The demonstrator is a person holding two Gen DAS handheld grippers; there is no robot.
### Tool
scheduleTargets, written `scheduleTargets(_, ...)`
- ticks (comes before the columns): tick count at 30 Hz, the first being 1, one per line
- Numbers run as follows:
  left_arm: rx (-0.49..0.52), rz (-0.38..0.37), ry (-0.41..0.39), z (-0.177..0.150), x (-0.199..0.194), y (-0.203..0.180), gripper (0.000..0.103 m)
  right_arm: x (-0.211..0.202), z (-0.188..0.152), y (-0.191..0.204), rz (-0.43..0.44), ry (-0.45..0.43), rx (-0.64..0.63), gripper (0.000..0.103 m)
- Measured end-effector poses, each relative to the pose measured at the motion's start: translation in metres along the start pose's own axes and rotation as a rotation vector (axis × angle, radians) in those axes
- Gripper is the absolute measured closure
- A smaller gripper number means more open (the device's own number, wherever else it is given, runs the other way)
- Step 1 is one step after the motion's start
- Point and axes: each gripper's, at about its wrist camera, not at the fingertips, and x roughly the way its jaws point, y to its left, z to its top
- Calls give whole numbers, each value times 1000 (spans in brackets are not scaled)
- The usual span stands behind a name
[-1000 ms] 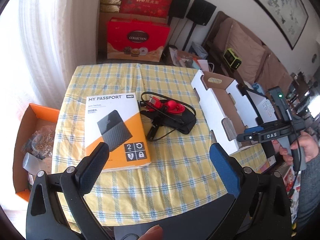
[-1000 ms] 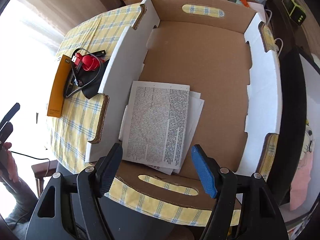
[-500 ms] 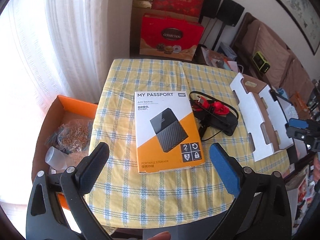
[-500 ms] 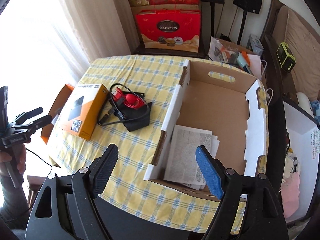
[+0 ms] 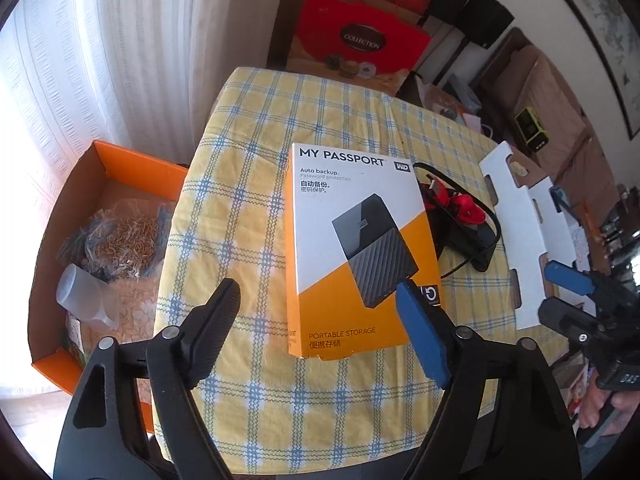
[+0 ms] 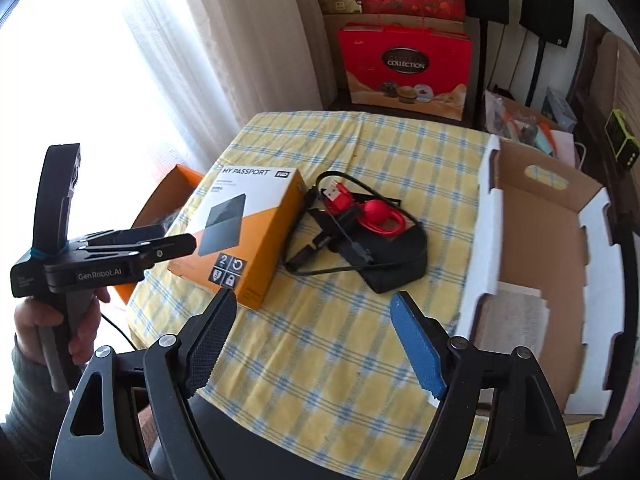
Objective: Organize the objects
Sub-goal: 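Grasp the MY PASSPORT box with the left tool and lift it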
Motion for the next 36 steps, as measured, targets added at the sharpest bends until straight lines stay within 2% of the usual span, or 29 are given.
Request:
scheduleTargets(1,-9,-12,-2,0,1,2,33,9,2,2,11,6,13,31)
scheduleTargets(3,-28,-41,-2,2,2,6,40,27,7,4,48,21,47,51)
scheduleTargets(6,-52,-88,2,4,4,10,51,51,13,6,76,37,84,62)
scheduleTargets(11,-73,-114,18,8,13,14,54,76,18,7,160,67,154,62)
scheduleTargets(16,-89,-146,31,7,22,17,57,87,21,10,201,74,176,62)
scheduleTargets(21,-82,-146,19,5,20,16,61,94,22,13,253,97,194,57)
scheduleTargets(30,-87,-127,-10,-3,1,12,63,86,23,26,239,80,148,56)
scheduleTargets(36,-76,-138,-58,-4,-31,0,65,55,26,31,255,38,120,56)
